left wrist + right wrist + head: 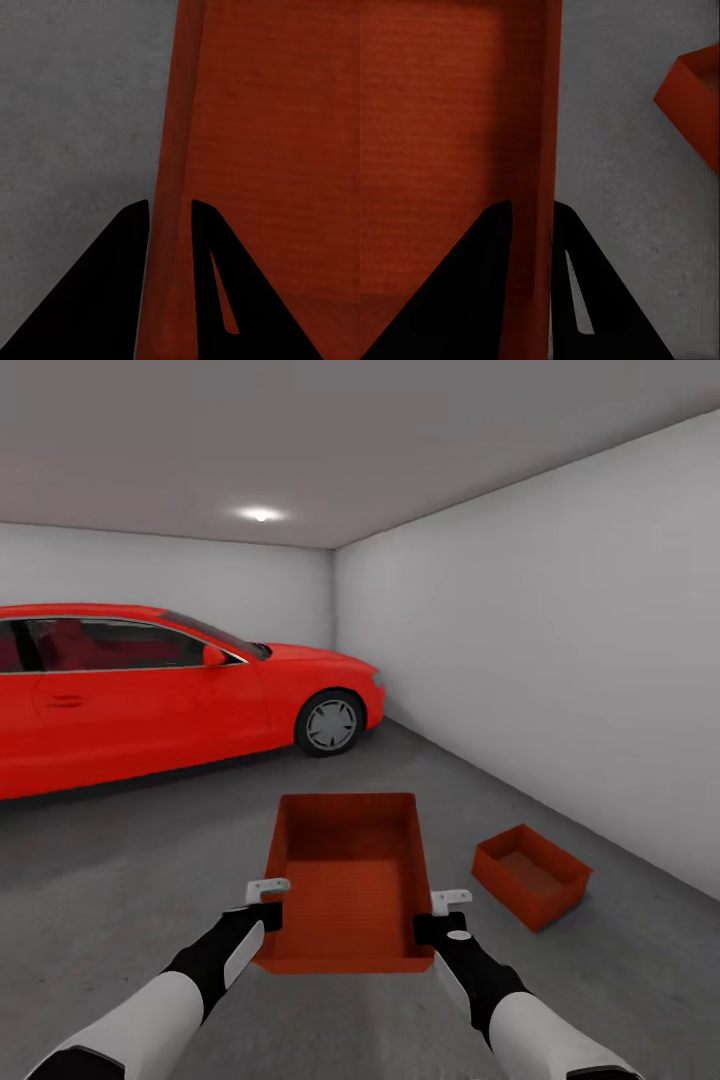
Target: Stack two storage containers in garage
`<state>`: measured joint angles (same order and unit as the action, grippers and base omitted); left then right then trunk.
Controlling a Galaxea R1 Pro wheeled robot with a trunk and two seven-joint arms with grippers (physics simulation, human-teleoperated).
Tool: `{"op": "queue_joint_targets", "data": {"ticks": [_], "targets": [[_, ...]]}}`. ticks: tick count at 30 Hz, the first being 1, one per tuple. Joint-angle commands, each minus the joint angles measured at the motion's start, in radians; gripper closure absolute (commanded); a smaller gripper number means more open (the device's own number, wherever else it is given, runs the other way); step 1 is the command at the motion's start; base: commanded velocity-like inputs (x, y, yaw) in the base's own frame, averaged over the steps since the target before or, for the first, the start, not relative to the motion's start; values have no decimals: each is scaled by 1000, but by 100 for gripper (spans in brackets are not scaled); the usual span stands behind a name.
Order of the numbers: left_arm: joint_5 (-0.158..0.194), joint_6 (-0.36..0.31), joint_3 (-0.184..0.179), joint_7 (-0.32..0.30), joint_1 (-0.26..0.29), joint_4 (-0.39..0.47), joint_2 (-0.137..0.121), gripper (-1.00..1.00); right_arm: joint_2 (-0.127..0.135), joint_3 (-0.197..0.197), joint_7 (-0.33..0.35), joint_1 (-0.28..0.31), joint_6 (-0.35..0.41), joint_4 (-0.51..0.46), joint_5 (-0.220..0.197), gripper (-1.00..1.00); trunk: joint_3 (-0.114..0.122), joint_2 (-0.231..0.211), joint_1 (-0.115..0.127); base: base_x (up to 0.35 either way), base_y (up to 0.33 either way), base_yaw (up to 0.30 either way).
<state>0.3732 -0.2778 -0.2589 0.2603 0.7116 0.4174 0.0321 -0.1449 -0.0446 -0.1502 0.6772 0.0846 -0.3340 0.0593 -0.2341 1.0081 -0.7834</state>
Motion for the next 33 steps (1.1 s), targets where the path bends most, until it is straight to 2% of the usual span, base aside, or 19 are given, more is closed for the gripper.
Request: {"op": "queue_joint_targets", "data": {"ticks": [1,33], "targets": [[-25,-1,73,16,2,4,0,100,-1,-14,9,-1,7,0,-9,100,-1,1,0,58,0,-246],[-25,-1,75,16,2,-5,0,100,-1,-14,9,-1,7,0,-7,100,-1,1,0,309,0,-15]]}}
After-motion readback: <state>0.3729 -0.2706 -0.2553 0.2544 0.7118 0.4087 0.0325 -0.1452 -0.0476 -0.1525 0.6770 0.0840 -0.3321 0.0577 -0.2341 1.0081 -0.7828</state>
